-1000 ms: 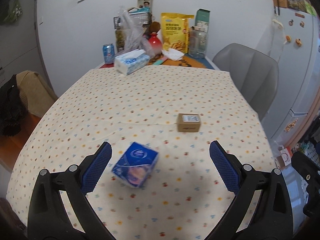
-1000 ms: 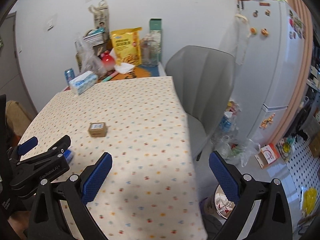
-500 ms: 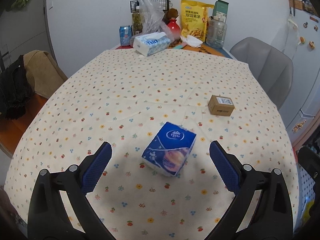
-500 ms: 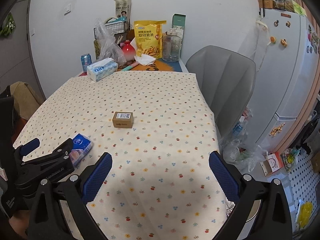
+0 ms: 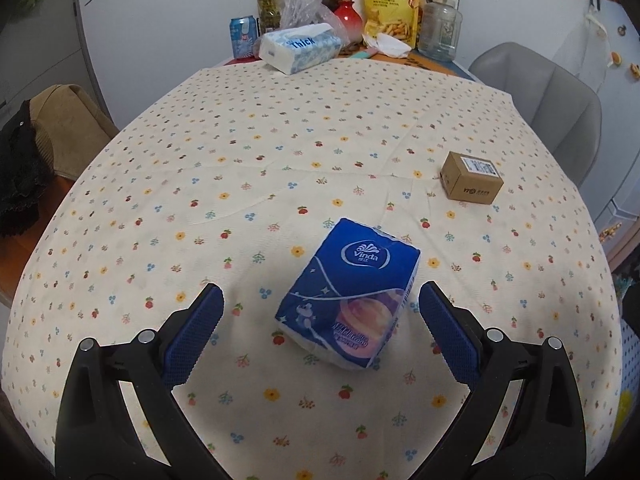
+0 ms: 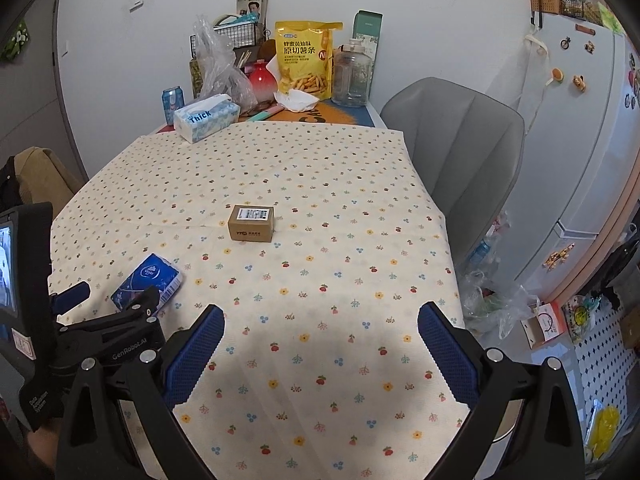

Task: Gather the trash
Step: 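Grasp the blue Vinda tissue pack with the left tool, then grasp the small brown cardboard box with the right tool while the left tool holds the tissue pack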

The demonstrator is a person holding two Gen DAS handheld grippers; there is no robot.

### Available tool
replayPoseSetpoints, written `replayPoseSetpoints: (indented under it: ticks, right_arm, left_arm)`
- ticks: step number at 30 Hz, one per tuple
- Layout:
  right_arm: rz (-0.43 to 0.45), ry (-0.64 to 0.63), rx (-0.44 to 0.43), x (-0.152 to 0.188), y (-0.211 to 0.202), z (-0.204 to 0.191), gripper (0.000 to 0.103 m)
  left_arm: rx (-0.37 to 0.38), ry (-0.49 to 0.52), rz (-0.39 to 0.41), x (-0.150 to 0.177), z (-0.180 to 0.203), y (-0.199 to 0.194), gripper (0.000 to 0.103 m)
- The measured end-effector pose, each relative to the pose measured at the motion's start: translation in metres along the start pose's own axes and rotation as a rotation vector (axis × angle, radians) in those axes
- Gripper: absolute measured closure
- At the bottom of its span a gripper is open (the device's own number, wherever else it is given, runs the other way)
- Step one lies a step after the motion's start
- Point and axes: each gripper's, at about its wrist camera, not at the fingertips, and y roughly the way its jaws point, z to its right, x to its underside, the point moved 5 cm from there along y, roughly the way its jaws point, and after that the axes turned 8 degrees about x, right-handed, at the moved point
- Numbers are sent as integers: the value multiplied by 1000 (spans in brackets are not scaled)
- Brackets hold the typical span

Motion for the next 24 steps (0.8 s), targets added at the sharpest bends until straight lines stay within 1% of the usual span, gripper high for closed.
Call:
replayPoseSetpoints:
  ticks: [3, 5, 6, 7, 8, 9, 10, 12, 13, 18, 24]
  right_arm:
    - [-5, 3, -2, -2, 6, 1, 8]
    - [-11, 5, -4, -4, 10, 2, 8]
    - [-13, 6, -5, -5, 12, 3, 8]
    - [-15, 6, -6, -5, 14, 3, 8]
    - [-18, 6, -8, -6, 17, 2, 8]
    - [-20, 5, -8, -7, 18, 2, 8]
    - [-23, 4, -9, -8, 21, 2, 8]
    - [-25, -2, -10, -10, 24, 0, 8]
    - [-26, -8, -10, -12, 27, -1, 8]
    - [-27, -22, -22, -22, 34, -7, 8]
    - [-31, -44, -46, -39, 46, -26, 8]
  left_arm:
    - [-15, 14, -27, 0, 4, 10, 6]
    - [-13, 21, -47, -1, 6, 15, 6]
    - [-14, 22, -51, -2, 6, 17, 11]
    - [-18, 20, -58, -4, 5, 20, 18]
    - [-5, 12, -57, -5, 4, 21, 22]
    - [-2, 6, -52, -7, 3, 21, 34]
    - [-8, 11, -48, -10, 4, 21, 52]
    - [-8, 20, -51, -14, 7, 21, 62]
    - [-8, 21, -47, -17, 9, 22, 64]
    - [-21, -2, -20, -30, 5, 22, 65]
    - [-42, -38, 6, -46, -13, 21, 65]
